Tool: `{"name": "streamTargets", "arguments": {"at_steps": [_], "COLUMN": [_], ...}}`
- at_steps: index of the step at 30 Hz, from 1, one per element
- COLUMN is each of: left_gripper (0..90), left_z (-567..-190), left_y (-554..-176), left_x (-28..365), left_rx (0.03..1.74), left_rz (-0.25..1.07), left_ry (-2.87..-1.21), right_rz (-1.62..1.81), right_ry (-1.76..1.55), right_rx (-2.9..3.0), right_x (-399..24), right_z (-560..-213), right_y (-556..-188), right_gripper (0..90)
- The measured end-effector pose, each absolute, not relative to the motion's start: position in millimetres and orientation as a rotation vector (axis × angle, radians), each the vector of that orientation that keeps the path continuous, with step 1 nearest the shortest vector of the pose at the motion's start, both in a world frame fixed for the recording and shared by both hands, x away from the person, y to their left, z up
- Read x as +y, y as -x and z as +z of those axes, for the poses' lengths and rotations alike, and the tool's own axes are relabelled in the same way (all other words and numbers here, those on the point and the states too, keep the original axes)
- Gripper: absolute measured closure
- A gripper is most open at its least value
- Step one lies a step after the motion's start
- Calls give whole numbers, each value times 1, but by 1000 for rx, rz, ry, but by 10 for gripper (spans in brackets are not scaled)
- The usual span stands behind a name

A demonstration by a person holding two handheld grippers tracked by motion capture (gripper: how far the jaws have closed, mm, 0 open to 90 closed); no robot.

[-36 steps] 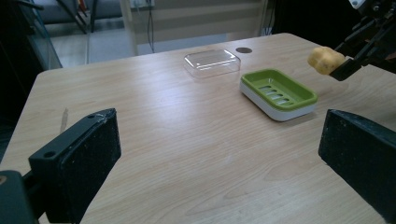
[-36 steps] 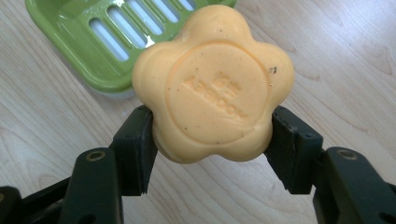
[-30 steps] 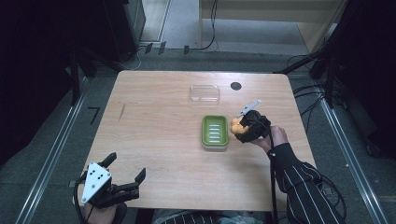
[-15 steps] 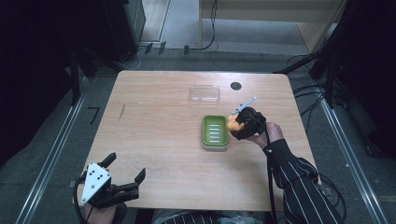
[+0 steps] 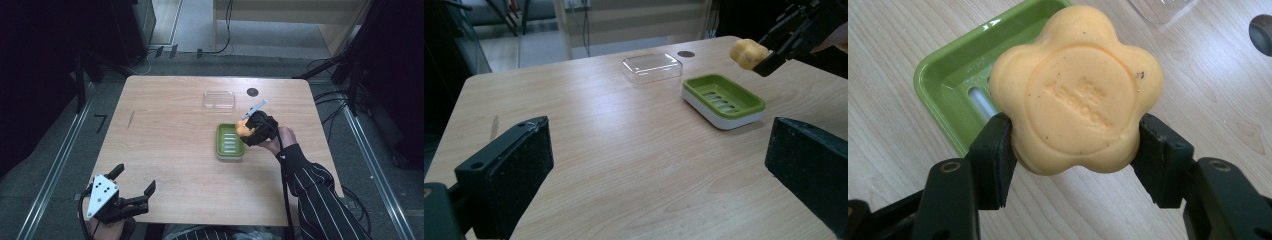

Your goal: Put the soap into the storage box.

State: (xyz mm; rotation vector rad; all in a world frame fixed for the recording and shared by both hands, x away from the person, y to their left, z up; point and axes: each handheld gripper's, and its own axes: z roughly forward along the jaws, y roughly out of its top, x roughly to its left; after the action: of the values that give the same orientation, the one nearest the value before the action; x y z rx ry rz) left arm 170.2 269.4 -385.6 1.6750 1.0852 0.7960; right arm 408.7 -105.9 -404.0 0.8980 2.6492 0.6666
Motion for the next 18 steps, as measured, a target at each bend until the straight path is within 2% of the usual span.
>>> {"name": "streamTargets", "arguments": {"at_steps": [18], "left_gripper": [0], "left_z": [-386], "left_y": [-170], "left_x": [271], "left_rx": [1088], "left_rz": [794], "left_ry": [-1672], "right_rz": [625], "right_ry": [-836], "right_rx": [2720], "right_x": [-77], "right_z": [-413], "right_y": [-418], "right_gripper": [401]}}
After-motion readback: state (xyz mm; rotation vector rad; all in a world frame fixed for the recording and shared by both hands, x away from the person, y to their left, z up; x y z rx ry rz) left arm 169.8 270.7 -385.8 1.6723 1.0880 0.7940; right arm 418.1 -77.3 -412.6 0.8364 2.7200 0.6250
